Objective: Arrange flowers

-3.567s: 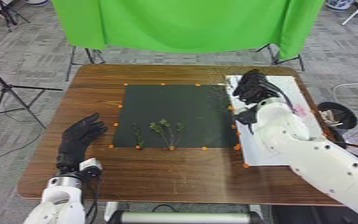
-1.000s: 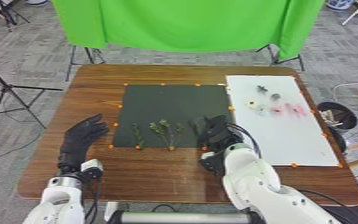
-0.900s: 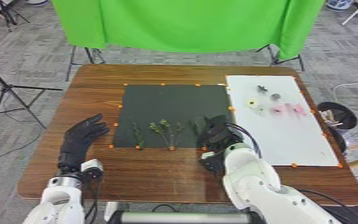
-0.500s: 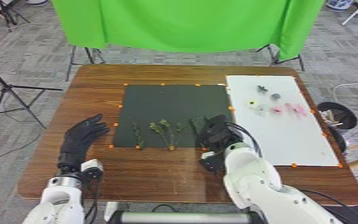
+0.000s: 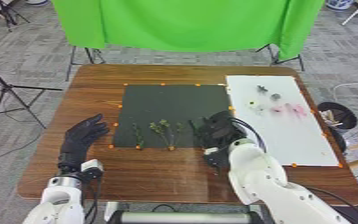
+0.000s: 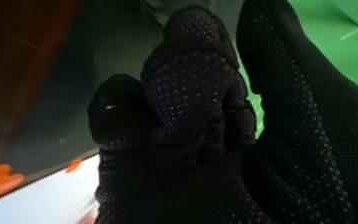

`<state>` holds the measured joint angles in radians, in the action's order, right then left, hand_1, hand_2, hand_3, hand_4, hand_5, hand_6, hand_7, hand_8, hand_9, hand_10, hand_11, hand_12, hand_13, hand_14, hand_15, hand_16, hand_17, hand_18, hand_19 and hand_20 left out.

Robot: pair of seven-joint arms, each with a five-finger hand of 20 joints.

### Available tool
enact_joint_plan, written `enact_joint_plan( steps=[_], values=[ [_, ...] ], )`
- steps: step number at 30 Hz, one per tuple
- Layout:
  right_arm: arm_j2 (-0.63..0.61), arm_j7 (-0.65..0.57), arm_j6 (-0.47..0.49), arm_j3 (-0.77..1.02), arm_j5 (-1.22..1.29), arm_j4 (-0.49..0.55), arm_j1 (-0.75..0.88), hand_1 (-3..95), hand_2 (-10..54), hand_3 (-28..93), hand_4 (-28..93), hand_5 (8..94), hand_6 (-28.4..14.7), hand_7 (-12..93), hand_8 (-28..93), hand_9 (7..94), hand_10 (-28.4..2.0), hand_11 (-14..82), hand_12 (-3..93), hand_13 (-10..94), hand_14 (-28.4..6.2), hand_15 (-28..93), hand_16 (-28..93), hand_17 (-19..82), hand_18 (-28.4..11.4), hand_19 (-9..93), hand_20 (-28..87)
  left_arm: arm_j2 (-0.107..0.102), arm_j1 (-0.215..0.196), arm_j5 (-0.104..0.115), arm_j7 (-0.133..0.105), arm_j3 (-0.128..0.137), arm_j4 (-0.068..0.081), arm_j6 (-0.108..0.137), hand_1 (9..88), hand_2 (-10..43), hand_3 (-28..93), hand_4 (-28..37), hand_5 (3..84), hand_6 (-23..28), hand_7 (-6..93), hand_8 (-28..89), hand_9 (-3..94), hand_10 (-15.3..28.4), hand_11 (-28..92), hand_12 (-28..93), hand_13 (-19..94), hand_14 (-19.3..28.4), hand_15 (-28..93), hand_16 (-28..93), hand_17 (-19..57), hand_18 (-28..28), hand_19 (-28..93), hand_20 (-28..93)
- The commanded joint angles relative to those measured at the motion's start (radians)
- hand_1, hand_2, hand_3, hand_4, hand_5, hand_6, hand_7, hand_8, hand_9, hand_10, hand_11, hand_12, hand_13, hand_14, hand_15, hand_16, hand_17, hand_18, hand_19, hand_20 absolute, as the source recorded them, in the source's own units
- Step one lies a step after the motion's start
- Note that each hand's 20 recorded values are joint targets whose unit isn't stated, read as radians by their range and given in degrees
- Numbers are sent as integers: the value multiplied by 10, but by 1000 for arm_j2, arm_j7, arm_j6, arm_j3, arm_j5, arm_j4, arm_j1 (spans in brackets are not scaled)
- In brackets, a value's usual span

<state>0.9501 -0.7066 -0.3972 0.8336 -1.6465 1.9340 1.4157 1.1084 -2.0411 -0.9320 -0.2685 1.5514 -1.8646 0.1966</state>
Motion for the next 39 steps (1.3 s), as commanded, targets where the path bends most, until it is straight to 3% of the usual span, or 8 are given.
enact_joint_plan(
  steps=[1,6,11,16,29,39],
  values=[
    [-24,51,-2,88,8,54,-24,476,-95,621,-3,618,-40,376,143,802,-145,380,377,911,-37,514,317,694,-74,857,374,9,-23,-1,26,-20,17,-11,268,-27,717,-239,531,-2,173,-85,512,139,217,125,436,177,283,-7,136,118,81,231],
    [-93,61,-11,131,-63,38,-66,460,-95,634,-8,624,-39,368,144,797,-143,386,363,908,-38,513,318,690,-78,861,372,8,-22,1,22,-20,14,-6,268,-28,717,-238,530,-2,173,-85,512,140,217,125,436,177,284,-7,136,118,80,231],
    [-160,31,47,168,-138,-6,-77,438,-95,647,-15,621,-37,345,131,781,-140,309,345,894,-42,514,319,675,-85,873,369,12,-29,2,19,-18,12,-2,268,-28,718,-239,530,-1,172,-85,512,140,217,125,437,178,284,-7,135,118,81,231],
    [-176,3,127,201,-142,-47,-76,387,-95,696,-53,590,-29,310,-91,649,-168,229,236,851,-61,537,312,644,-98,899,339,13,-30,4,16,-18,12,-2,268,-28,717,-239,530,-2,173,-85,512,140,216,124,437,178,284,-7,135,118,81,231],
    [-205,-15,287,172,-173,-121,-95,363,-95,696,-59,518,-20,196,-77,546,-177,112,190,802,-82,555,277,602,-116,883,308,13,-12,1,20,-31,22,-14,269,-27,716,-239,530,-1,172,-84,512,140,216,125,437,178,284,-7,135,118,81,230],
    [-211,-36,321,159,-187,-164,-95,361,-95,696,-59,500,-18,180,-73,516,-172,85,178,812,-77,558,252,604,-117,881,295,12,-15,1,23,-31,21,-19,268,-28,717,-238,530,-1,173,-85,512,140,217,124,436,178,285,-7,135,118,82,230]
  ],
)
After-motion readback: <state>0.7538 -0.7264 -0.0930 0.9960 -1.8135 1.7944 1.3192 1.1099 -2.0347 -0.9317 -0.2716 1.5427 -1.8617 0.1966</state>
